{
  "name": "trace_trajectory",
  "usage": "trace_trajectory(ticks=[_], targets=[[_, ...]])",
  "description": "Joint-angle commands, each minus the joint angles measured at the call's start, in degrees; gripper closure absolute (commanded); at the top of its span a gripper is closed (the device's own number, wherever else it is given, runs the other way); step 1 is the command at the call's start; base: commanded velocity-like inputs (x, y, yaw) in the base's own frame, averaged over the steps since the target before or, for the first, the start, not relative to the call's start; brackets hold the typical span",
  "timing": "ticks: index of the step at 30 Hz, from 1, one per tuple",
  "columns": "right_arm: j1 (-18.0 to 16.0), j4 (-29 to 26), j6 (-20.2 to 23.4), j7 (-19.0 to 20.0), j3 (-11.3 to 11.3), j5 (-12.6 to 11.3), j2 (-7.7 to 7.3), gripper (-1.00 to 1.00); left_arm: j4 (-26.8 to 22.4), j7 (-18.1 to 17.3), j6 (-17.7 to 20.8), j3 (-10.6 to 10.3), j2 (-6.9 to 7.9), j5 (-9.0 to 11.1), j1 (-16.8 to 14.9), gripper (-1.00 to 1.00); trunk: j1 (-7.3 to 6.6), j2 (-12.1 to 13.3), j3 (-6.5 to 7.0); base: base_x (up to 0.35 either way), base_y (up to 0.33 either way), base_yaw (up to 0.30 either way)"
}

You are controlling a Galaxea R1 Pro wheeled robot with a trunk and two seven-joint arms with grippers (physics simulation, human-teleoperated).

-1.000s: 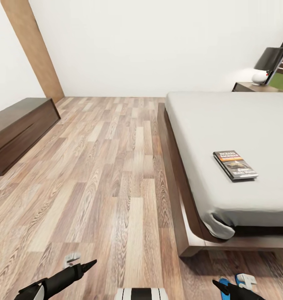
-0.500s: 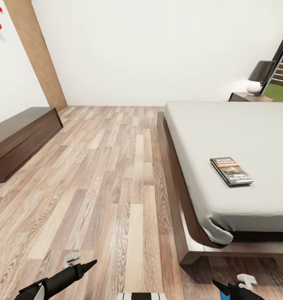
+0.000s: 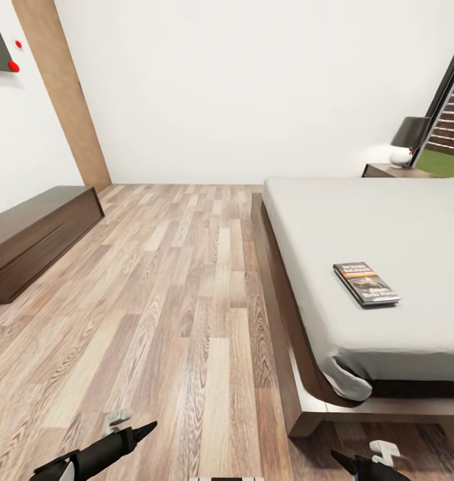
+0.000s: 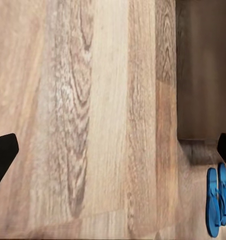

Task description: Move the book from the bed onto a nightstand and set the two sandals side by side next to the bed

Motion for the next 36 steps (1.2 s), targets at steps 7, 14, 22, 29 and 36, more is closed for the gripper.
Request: trace_trajectory(ticks=[7, 14, 22, 29, 36], targets=[[0.0, 4.1, 0.2, -3.7, -0.2, 0.7, 3.51, -1.0, 1.7, 3.6, -3.3, 0.4, -1.13, -0.5, 0.0, -1.0, -0.19, 0.1, 1.51, 0.0, 0.0, 0.0], [0.0, 5.5, 0.1, -9.7, -0.1, 0.9, 4.2, -1.0, 5.1, 7.8, -6.1, 0.4, -2.36, -0.4, 0.0, -1.0, -0.37, 0.2, 3.06, 0.0, 0.0, 0.0], [-0.1, 5.6, 0.1, -9.8, -0.1, 0.9, 4.22, -1.0, 6.2, 8.0, -6.3, 0.4, -2.4, -0.5, 0.0, -1.0, -0.45, 0.2, 3.73, 0.0, 0.0, 0.0], [0.0, 5.5, 0.1, -9.7, -0.1, 0.9, 4.22, -1.0, 6.3, 8.1, -6.3, 0.4, -2.4, -0.5, 0.0, -1.0, -0.45, 0.2, 3.7, 0.0, 0.0, 0.007], [-0.1, 5.5, 0.1, -9.7, -0.1, 0.9, 4.22, -1.0, 6.4, 9.0, -6.4, 0.4, -2.59, -0.6, 0.0, -1.0, -0.45, 0.2, 3.36, 0.0, 0.0, 0.148]])
